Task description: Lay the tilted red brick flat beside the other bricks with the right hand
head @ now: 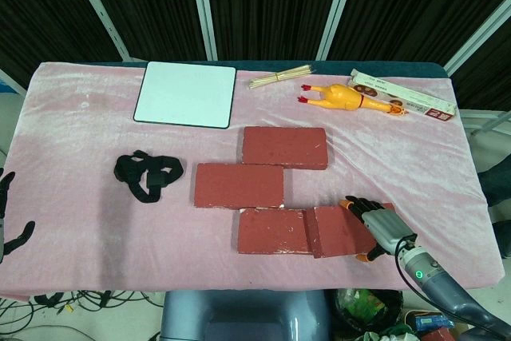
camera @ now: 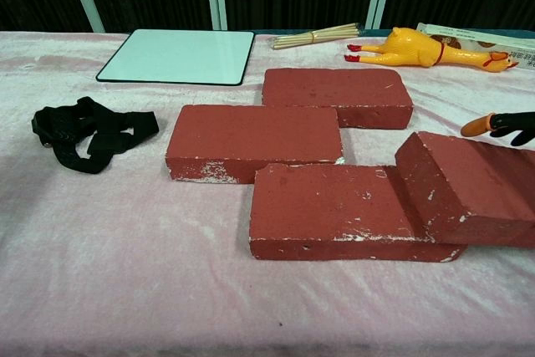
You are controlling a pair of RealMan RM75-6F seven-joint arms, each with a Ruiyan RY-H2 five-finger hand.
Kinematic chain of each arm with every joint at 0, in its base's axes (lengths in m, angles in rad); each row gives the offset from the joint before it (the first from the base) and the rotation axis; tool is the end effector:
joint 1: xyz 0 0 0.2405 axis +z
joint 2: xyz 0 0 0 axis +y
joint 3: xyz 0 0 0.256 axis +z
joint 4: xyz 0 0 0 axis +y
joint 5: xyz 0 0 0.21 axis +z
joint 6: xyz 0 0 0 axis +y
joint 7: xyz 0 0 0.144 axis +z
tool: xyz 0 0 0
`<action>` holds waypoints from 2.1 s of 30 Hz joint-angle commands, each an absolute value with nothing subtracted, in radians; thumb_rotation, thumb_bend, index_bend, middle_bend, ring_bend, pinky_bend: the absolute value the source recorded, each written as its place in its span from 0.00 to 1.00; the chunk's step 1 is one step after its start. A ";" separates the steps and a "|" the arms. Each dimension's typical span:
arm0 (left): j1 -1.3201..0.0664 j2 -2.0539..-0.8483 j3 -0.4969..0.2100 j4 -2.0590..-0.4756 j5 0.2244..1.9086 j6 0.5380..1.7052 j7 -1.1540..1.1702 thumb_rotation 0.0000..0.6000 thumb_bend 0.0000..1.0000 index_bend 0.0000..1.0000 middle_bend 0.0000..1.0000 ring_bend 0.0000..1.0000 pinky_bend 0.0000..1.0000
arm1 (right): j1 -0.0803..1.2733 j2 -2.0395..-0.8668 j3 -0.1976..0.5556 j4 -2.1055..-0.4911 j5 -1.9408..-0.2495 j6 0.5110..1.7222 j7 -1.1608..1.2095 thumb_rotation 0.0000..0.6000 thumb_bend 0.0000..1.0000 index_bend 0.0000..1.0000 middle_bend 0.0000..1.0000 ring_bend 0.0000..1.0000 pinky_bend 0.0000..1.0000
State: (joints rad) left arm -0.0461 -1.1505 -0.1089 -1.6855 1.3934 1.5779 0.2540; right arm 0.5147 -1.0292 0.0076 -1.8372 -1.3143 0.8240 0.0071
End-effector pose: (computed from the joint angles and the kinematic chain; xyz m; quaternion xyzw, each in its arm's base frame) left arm -0.3062 0.1781 0.1685 -0.5519 -0.3415 -0.3486 0.6762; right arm -0.2344 -0.2526 0.0842 0.7382 -0.5042 0.2699 0.3576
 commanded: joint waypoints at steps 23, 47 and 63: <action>-0.046 -1.151 -0.109 -1.684 1.393 1.579 0.255 1.00 0.25 0.08 0.03 0.00 0.00 | 0.531 -1.014 0.007 -1.847 -1.307 0.802 0.001 1.00 0.00 0.00 0.00 0.00 0.10; -0.046 -1.150 -0.110 -1.685 1.388 1.577 0.256 1.00 0.25 0.08 0.03 0.00 0.00 | 0.566 -1.049 0.023 -1.818 -1.251 0.760 0.000 1.00 0.00 0.02 0.18 0.13 0.10; -0.045 -1.149 -0.110 -1.687 1.390 1.578 0.252 1.00 0.25 0.08 0.03 0.00 0.00 | 0.568 -1.084 0.067 -1.794 -1.223 0.822 0.001 1.00 0.00 0.25 0.31 0.23 0.10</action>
State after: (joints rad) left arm -0.0448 -1.1490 -0.1096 -1.6873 1.3895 1.5776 0.2525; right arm 0.5676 -1.0866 0.0647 -1.7949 -1.2260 0.8160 0.0077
